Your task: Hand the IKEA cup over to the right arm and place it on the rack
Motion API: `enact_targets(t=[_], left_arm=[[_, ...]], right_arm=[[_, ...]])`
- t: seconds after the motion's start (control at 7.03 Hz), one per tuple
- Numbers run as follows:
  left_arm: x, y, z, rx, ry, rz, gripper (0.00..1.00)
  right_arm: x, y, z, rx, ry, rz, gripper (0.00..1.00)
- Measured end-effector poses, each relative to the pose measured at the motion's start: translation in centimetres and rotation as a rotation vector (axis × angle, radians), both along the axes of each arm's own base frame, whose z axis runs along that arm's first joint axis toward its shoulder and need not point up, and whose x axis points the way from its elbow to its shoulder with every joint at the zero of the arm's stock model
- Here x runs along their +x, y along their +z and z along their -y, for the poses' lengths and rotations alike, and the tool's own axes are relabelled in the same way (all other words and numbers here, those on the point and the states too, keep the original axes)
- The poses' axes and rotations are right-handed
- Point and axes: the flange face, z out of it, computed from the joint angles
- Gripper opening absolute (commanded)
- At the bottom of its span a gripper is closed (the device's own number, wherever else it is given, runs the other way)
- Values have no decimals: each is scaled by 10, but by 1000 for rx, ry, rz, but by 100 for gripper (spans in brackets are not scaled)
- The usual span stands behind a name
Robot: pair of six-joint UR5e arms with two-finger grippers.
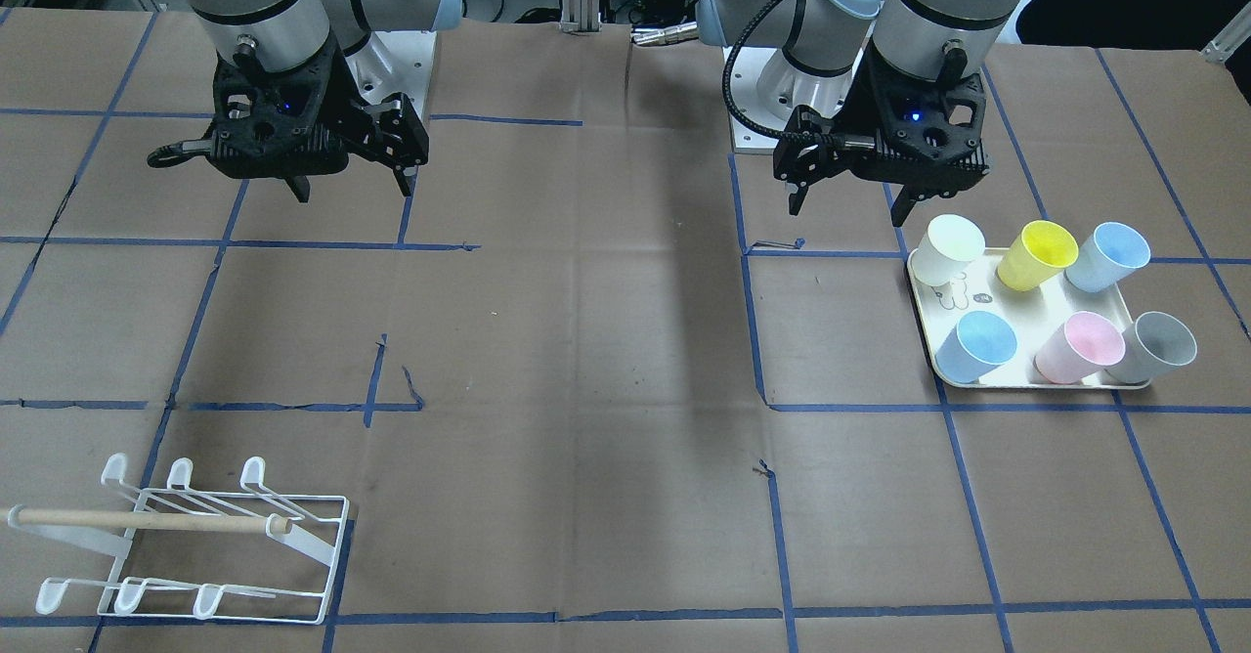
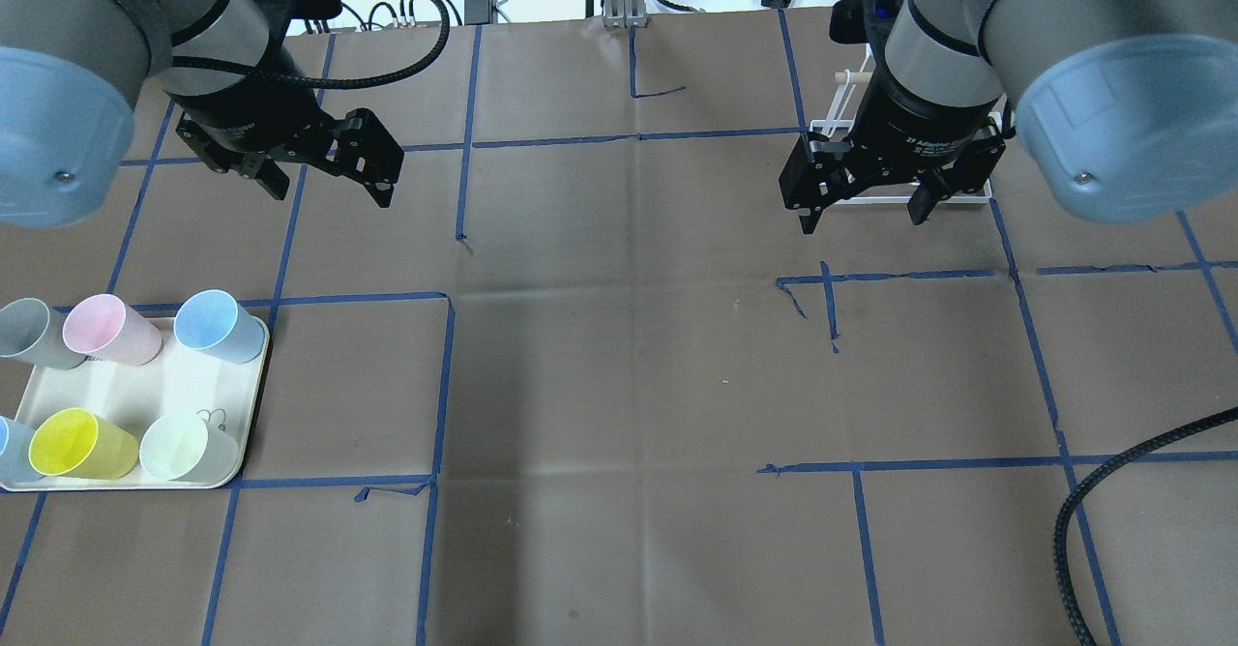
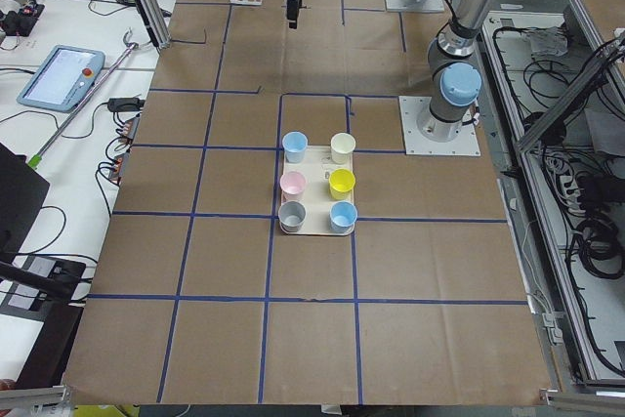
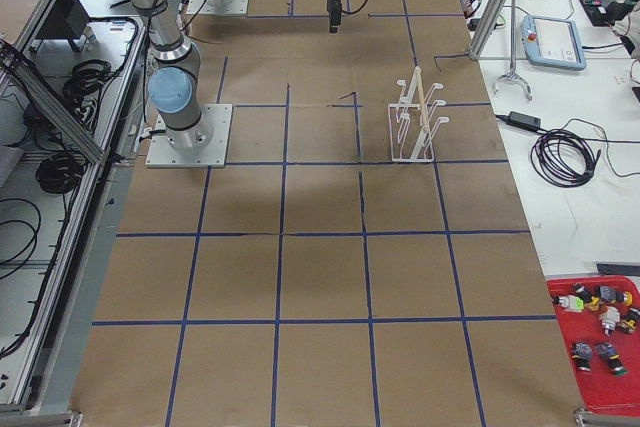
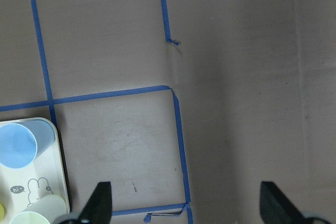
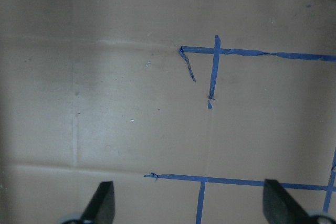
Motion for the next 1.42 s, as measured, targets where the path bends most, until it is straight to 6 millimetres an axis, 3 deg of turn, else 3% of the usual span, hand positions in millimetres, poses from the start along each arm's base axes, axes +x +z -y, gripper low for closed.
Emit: enact_targets(t=[0.28,0.85,1.14,1.42], left_arm=[[14,-4,-2,10,0,1,99],[116,-34,-13,43,30,-1,99],[182,-55,-21,35,21,5,99],[208,-70,-22,30,17,9,99]], right_arm=[[0,0,0,1,0,0,100],[0,0,1,0,-1,0,100],[0,0,1,0,-1,0,100],[0,-1,1,1,-1,0,100]])
